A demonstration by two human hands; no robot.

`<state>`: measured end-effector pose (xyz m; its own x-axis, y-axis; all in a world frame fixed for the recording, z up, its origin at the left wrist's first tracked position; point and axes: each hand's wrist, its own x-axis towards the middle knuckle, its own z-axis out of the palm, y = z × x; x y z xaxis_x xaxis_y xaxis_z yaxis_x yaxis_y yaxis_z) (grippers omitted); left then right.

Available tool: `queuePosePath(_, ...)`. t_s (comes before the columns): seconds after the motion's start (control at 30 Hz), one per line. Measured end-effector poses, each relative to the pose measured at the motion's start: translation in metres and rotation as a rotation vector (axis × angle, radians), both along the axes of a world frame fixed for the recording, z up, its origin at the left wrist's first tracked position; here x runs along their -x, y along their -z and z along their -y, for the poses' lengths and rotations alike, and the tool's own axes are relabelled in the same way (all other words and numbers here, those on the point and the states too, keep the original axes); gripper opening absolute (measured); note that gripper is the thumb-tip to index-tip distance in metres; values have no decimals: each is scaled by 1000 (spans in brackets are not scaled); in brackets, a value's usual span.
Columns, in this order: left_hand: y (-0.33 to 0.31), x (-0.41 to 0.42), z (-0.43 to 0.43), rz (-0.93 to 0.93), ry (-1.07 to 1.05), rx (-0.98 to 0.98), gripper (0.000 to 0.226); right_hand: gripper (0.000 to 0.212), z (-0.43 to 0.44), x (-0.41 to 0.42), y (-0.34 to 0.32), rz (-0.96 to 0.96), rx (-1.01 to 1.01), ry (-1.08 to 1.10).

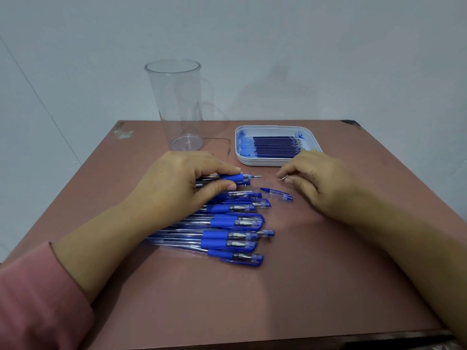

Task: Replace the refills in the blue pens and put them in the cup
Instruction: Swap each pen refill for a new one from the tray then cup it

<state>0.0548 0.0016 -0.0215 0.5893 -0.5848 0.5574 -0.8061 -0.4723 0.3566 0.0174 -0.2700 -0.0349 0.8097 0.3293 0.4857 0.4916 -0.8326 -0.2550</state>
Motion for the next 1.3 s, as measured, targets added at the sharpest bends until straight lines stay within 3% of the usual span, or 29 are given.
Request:
queuePosePath(0.13, 0, 0, 0, -12, 13, -13, 28, 18, 0, -8, 1, -75, 160, -94)
queuePosePath(0.27, 0, 2, 1, -18, 23, -22, 29, 27, -1, -6, -1, -228, 106, -49)
queuePosePath(0.53, -1, 4, 2, -13, 50, 15, 33, 23, -26, 22, -13, 45, -247, -109)
queuePosePath(0.9, -2, 4, 2, 4, 60, 18, 30, 8, -25, 25, -10, 50, -327, -99)
queuePosePath(1.07, -2, 5, 3, 16, 71, 14, 28, 22, -32, 22, -9, 84, -265, -156)
queuePosePath(1.3, -2, 5, 3, 10, 54, 13, 28, 18, -24, 25, -8, 96, -310, -119)
